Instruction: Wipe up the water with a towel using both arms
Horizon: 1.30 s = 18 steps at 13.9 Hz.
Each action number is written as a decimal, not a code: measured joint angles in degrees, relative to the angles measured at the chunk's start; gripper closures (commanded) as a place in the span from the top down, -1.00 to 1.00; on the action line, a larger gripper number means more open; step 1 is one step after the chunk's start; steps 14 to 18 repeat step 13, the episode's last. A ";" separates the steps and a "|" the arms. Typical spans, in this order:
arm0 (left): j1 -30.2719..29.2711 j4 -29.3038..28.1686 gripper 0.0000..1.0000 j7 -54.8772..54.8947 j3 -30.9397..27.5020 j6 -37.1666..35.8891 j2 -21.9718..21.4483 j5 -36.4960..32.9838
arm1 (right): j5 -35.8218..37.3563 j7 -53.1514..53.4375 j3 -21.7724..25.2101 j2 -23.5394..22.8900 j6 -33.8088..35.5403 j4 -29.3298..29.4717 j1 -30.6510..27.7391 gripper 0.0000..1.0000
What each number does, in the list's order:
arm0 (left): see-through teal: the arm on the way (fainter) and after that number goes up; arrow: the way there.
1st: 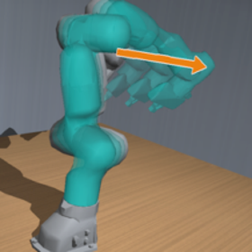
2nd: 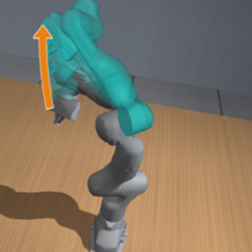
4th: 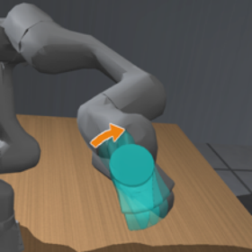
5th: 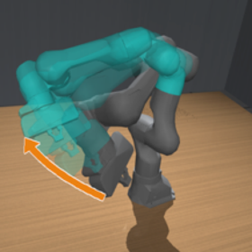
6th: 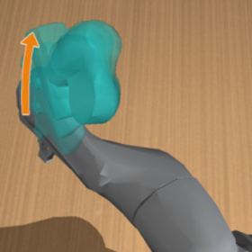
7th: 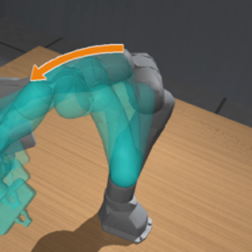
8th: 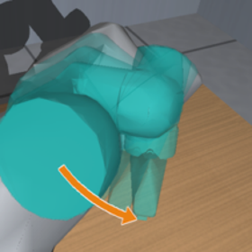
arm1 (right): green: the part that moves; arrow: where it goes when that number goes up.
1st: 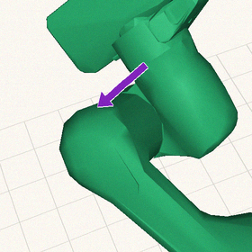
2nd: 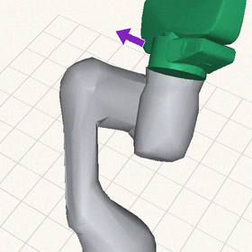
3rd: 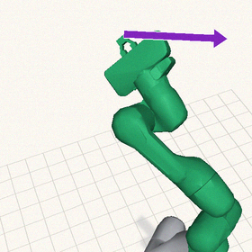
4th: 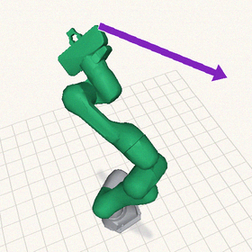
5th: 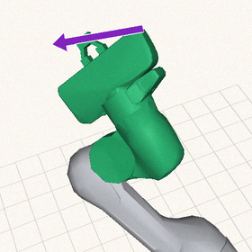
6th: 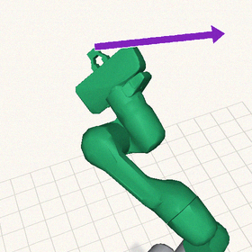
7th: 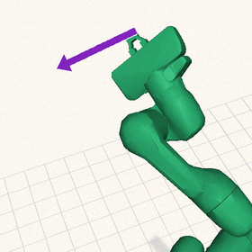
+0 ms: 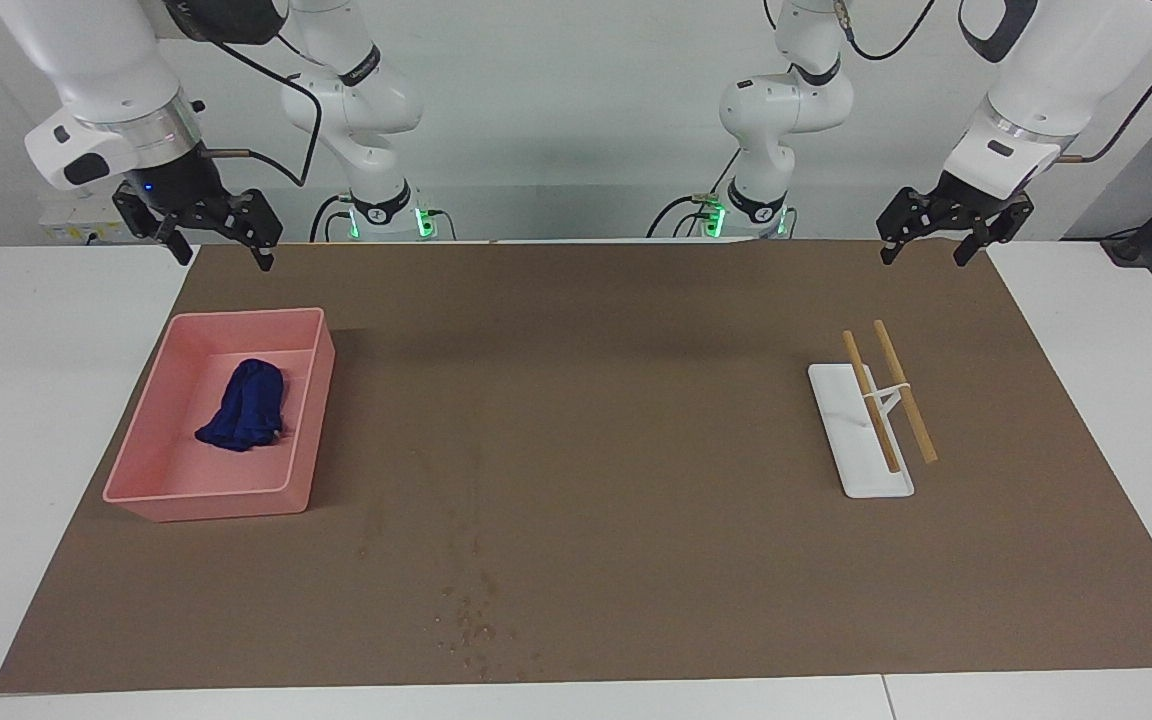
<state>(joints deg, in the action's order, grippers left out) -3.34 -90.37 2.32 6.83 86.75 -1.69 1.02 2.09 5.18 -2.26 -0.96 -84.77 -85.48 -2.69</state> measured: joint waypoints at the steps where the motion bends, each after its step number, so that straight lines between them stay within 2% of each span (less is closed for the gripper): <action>1: 0.00 0.00 1.00 0.00 0.00 0.00 0.00 0.00 | -0.01 0.00 0.00 0.02 0.00 0.00 0.00 1.00; 18: 0.00 0.00 1.00 0.00 0.00 0.00 0.00 0.00 | -0.68 0.00 -0.04 0.12 0.00 -0.18 0.14 1.00</action>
